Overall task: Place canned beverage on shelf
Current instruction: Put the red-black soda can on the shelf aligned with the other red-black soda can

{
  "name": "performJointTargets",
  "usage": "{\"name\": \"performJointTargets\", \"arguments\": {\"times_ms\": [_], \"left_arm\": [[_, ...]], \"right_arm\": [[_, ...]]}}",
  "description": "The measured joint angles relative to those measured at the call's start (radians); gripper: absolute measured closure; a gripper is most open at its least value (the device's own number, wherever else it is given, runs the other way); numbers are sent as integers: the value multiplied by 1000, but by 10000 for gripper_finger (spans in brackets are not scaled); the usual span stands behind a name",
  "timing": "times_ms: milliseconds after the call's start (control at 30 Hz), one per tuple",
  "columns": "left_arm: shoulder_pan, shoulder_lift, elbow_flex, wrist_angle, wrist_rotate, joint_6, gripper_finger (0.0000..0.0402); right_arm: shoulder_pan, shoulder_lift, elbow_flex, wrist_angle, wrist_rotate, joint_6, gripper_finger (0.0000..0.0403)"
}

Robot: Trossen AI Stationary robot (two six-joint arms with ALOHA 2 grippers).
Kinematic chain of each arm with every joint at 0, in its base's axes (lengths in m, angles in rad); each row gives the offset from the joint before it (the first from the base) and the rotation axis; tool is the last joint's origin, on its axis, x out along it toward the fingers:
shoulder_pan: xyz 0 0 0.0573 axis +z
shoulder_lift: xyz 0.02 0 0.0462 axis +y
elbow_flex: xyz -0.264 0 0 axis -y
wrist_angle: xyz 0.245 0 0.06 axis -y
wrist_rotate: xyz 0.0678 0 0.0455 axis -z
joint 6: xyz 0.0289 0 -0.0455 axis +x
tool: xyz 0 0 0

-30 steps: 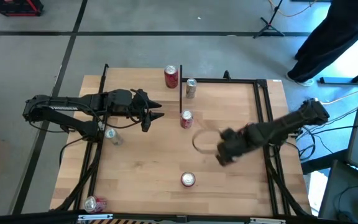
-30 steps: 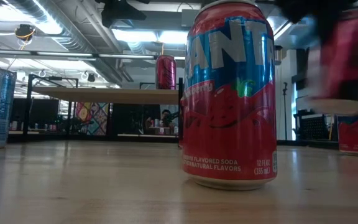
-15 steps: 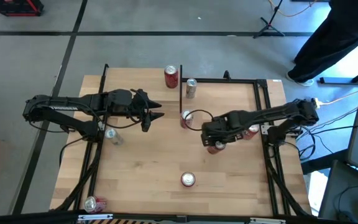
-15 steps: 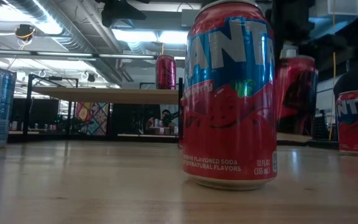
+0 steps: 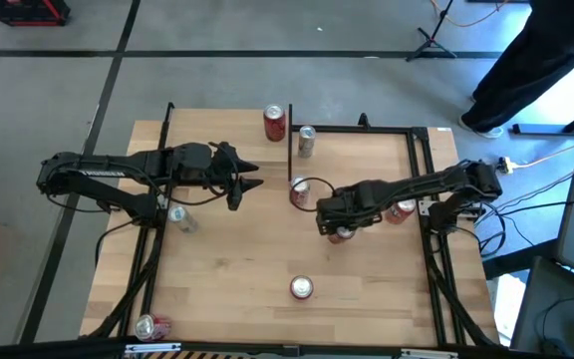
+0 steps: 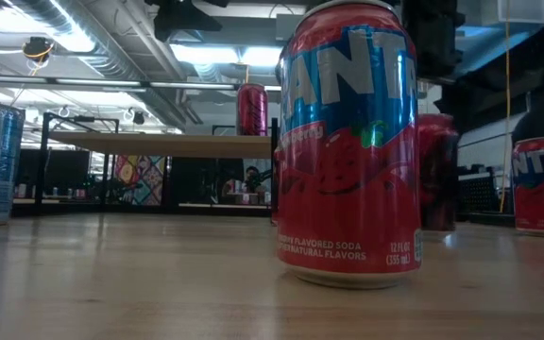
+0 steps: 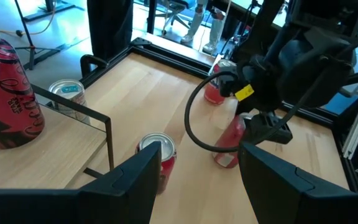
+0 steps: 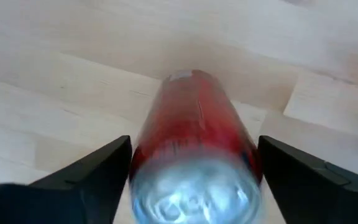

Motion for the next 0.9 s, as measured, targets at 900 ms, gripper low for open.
{"name": "performJointTargets", "arguments": {"times_ms": [900], "left_arm": [[-197,431,0,437,-54,-166,192]], "right_arm": [[6,-516,-319,8,246,-641,40]]}}
